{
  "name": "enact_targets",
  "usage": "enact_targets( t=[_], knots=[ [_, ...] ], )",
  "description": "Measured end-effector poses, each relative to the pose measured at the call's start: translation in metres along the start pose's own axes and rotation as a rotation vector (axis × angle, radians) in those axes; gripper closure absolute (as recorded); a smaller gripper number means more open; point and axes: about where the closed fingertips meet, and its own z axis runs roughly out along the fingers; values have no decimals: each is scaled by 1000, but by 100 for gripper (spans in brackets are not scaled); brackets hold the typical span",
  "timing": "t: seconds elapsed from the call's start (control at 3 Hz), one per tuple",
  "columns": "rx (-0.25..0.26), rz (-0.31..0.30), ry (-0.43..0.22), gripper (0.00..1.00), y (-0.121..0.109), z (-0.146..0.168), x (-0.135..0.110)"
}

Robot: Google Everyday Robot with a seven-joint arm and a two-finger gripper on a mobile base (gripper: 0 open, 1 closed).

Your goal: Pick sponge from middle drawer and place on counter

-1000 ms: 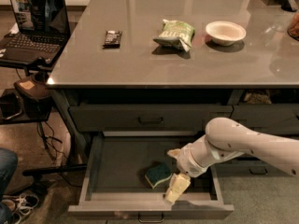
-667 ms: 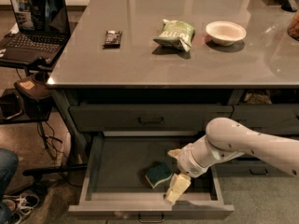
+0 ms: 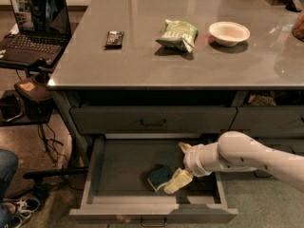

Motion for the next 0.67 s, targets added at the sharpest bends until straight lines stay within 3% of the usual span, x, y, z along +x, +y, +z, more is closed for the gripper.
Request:
enact_targets(
  t=[0.33, 0.67],
  knots=[
    [83, 2, -19, 0, -21, -2, -4],
    [83, 2, -19, 0, -21, -2, -4]
  ],
)
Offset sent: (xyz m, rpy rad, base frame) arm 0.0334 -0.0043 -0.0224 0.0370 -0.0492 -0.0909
